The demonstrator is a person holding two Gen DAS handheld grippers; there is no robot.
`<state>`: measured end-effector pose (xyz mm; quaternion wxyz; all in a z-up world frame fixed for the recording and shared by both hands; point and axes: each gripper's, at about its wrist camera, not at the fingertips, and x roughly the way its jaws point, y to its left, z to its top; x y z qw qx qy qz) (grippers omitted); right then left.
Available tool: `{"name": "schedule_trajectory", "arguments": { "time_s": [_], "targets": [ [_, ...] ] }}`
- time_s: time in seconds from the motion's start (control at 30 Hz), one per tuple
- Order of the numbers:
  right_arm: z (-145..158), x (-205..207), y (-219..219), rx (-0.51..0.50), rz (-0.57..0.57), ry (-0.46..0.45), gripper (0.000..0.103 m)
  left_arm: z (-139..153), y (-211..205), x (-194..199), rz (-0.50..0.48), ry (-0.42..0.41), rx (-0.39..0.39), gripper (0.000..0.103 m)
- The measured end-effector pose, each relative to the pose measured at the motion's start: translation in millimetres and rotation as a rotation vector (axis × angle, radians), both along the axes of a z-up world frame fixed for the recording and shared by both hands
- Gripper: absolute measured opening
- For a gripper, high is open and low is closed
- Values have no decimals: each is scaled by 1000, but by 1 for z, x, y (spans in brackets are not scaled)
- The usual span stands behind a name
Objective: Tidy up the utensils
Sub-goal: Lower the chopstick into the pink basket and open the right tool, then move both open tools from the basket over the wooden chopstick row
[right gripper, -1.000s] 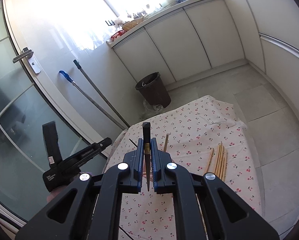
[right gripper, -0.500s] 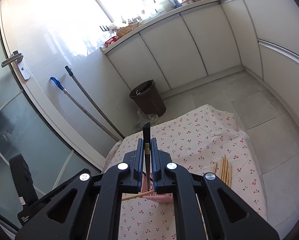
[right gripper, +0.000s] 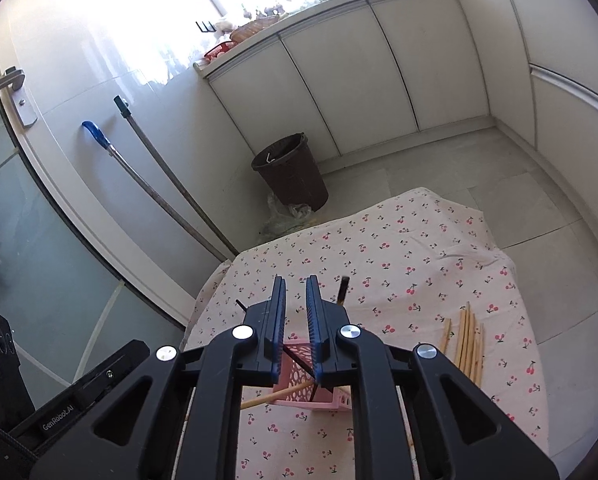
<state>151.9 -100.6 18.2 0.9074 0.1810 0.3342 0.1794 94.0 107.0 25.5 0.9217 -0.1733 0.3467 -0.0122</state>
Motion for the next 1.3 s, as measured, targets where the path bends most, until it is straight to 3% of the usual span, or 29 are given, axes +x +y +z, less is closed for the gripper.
{"name": "schedule_trajectory", "arguments": {
  "time_s": [0.1,0.23,0.3,0.63,0.83,0.9,1.07,1.3],
  "targets": [
    [3,-10,0,-34,5,-11,14,1,-5,-2,-7,-6,8,40],
    [4,-25,0,-98,11,-26,25,2,-18,-7,-25,-18,53,41],
    [4,-34,0,-139,10,-42,32,2,-24,-10,-33,-26,78,45],
    [0,-62,-21,-219,-22,-56,46,-5,-49,-22,-64,-33,165,57],
    [-10,-74,-38,-248,-63,-27,61,-17,-63,-28,-92,-6,189,67],
    [-14,-79,-44,-260,-88,-23,68,-20,-68,-29,-103,-2,202,75],
    [-27,-84,-69,-238,-156,25,85,-25,-78,-33,-118,4,213,83],
    [-36,-79,-96,-159,-197,106,94,-36,-92,-32,-173,43,241,96]
  ]
}}
